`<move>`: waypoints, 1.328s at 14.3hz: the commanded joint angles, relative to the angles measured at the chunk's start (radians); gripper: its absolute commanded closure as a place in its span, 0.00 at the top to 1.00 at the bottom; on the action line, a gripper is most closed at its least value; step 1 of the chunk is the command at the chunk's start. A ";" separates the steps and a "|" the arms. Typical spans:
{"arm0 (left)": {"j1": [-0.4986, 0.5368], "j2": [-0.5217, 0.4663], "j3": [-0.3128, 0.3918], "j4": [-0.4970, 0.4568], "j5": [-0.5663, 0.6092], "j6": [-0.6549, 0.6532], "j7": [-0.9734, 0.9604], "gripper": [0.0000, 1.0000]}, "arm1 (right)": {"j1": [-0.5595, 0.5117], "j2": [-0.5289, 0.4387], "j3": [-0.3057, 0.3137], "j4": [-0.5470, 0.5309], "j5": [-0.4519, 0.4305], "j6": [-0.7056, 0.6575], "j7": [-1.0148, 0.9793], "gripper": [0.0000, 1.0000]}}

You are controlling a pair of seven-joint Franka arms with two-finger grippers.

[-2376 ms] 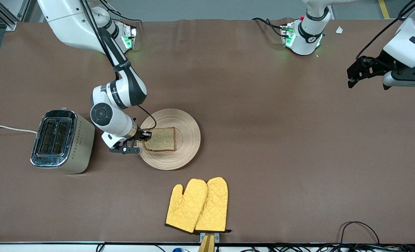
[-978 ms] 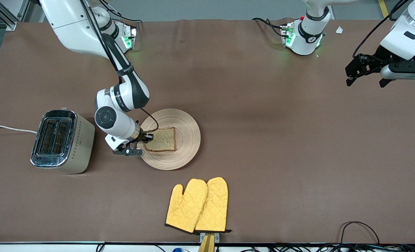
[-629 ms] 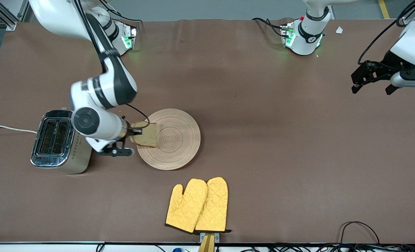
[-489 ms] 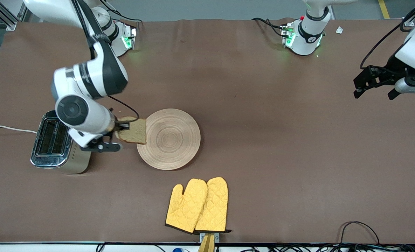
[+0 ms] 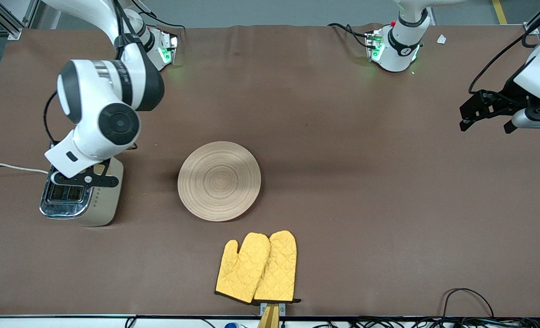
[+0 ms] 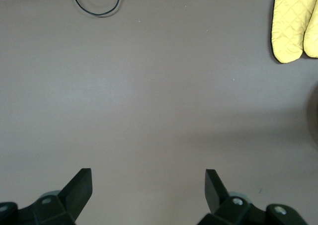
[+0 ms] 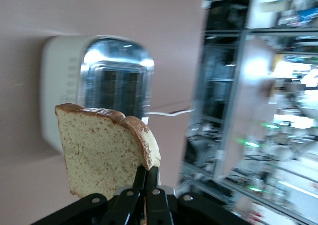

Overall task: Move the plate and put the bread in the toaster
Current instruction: 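Lift the bread with the right gripper and carry it over the toaster, then lower the bread into the toaster slot with the right gripper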

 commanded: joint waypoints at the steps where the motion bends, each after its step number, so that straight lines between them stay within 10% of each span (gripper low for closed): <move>1: -0.003 0.002 0.001 0.023 0.000 -0.024 0.024 1.00 | -0.008 0.034 -0.008 0.001 -0.150 -0.032 0.066 0.00; 17: 0.008 0.002 0.001 0.018 -0.003 -0.024 0.028 1.00 | -0.054 0.215 -0.005 -0.031 -0.144 0.029 0.379 0.01; 19: 0.010 0.002 0.001 0.018 -0.004 -0.024 0.028 1.00 | -0.068 0.241 -0.005 -0.054 -0.144 0.066 0.379 0.27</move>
